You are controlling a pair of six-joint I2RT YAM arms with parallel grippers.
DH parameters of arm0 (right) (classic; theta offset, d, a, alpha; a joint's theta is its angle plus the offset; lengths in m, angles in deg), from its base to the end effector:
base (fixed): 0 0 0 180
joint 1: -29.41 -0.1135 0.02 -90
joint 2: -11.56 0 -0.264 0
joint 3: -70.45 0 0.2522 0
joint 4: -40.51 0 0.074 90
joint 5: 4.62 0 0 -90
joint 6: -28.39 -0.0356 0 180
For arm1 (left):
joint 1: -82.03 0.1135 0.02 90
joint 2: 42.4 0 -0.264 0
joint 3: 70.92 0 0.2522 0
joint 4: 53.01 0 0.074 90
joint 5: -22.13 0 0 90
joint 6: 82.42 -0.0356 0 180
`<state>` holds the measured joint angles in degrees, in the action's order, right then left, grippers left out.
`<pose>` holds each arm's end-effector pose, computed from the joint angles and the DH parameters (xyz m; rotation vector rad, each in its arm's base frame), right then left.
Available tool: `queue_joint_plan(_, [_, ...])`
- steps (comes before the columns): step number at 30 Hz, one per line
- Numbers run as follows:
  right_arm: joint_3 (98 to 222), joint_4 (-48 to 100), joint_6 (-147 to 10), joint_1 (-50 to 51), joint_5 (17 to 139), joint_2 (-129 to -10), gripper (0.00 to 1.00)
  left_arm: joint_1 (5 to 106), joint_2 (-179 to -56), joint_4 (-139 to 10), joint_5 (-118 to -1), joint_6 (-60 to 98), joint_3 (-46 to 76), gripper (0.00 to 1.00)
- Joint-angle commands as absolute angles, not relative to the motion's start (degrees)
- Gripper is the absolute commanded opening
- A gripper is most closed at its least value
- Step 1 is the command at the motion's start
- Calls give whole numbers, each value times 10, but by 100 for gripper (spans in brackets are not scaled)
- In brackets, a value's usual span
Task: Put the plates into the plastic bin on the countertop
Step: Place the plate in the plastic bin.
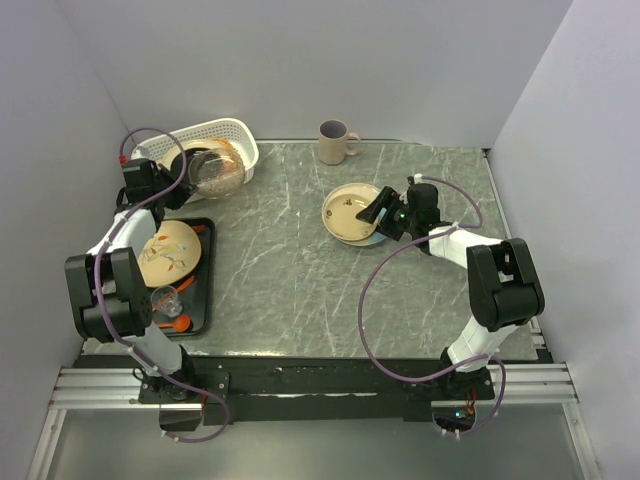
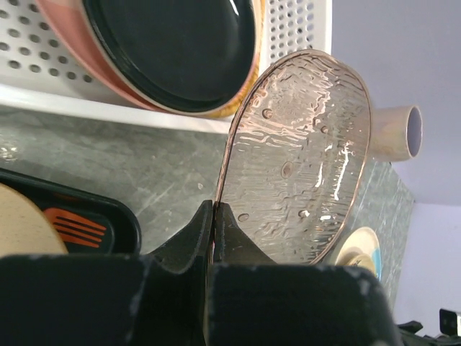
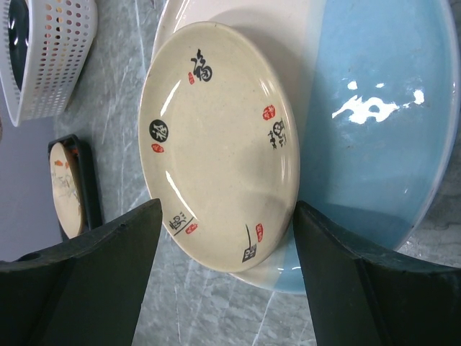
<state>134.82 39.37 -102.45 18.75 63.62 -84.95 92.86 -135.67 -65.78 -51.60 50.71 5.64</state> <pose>0.3445 0.0783 0.1829 0.3589 2.2239 0.9133 0.3660 0.0599 0.2513 -0.8038 1.9683 -0.6347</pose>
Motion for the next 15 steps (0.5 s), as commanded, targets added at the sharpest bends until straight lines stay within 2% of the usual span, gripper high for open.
queue_joint_plan(1, [1358, 366, -1010, 192, 653, -856, 81, 940, -1353, -631, -524, 528, 74, 1])
queue_joint_plan(15, [1363, 358, -1004, 195, 653, -856, 81, 957, -1412, -614, -538, 557, 131, 1])
